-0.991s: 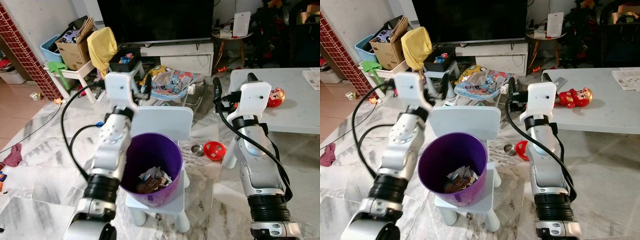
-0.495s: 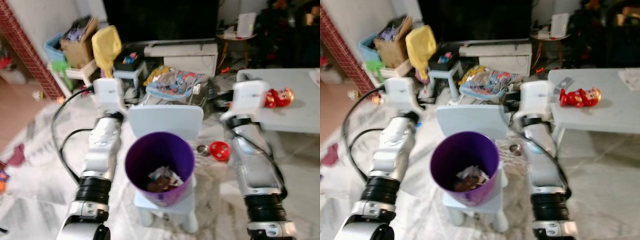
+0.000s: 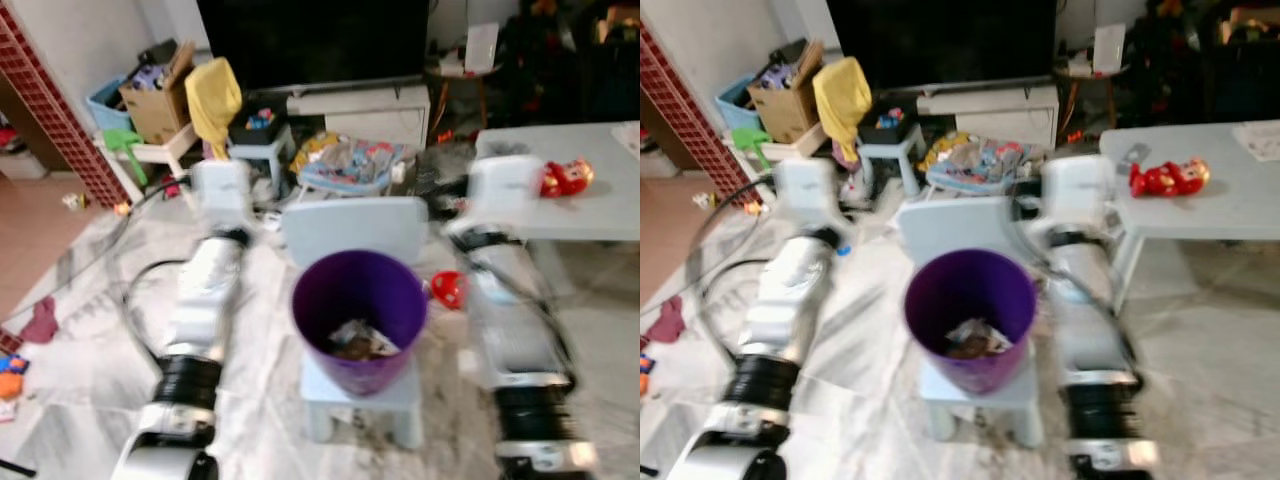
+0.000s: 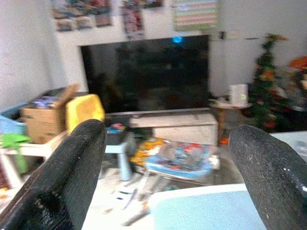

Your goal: Picking trash to rubbish bin

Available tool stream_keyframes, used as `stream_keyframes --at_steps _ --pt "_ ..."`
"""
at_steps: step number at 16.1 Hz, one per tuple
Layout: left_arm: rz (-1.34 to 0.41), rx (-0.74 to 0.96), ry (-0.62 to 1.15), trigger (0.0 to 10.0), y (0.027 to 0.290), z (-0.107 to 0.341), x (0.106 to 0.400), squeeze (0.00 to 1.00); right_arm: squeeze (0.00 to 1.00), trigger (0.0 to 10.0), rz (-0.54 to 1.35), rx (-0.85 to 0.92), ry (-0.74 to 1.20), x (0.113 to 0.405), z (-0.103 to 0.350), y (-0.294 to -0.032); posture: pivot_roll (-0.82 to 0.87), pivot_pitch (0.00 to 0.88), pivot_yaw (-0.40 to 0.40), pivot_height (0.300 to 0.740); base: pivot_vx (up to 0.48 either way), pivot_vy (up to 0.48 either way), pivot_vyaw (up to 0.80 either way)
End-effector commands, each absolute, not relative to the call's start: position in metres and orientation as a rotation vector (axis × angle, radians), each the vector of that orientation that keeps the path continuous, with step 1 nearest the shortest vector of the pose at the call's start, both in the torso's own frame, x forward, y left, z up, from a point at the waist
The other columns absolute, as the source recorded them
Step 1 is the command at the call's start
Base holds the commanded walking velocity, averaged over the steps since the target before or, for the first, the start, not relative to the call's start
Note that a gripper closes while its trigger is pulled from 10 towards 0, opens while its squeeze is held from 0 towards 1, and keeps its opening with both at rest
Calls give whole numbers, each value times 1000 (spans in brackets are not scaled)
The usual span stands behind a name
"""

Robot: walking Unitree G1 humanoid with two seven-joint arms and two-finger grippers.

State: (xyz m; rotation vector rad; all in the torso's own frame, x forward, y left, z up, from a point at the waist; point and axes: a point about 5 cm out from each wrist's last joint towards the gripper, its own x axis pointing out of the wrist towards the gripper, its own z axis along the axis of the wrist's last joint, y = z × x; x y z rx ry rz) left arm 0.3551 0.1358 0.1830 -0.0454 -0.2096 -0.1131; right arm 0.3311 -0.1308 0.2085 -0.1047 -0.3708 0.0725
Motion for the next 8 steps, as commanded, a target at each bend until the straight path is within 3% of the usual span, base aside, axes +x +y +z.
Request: stream_keyframes --at_steps 1,8 --pt "-127 -47 -220 10000 131 186 355 0 0 10000 60 -108 -389 332 215 -136 -154 0 126 740 0 480 0" --pt "-99 -53 -209 10000 134 182 355 0 0 10000 57 -108 -389 333 216 -136 -155 0 123 740 0 480 0"
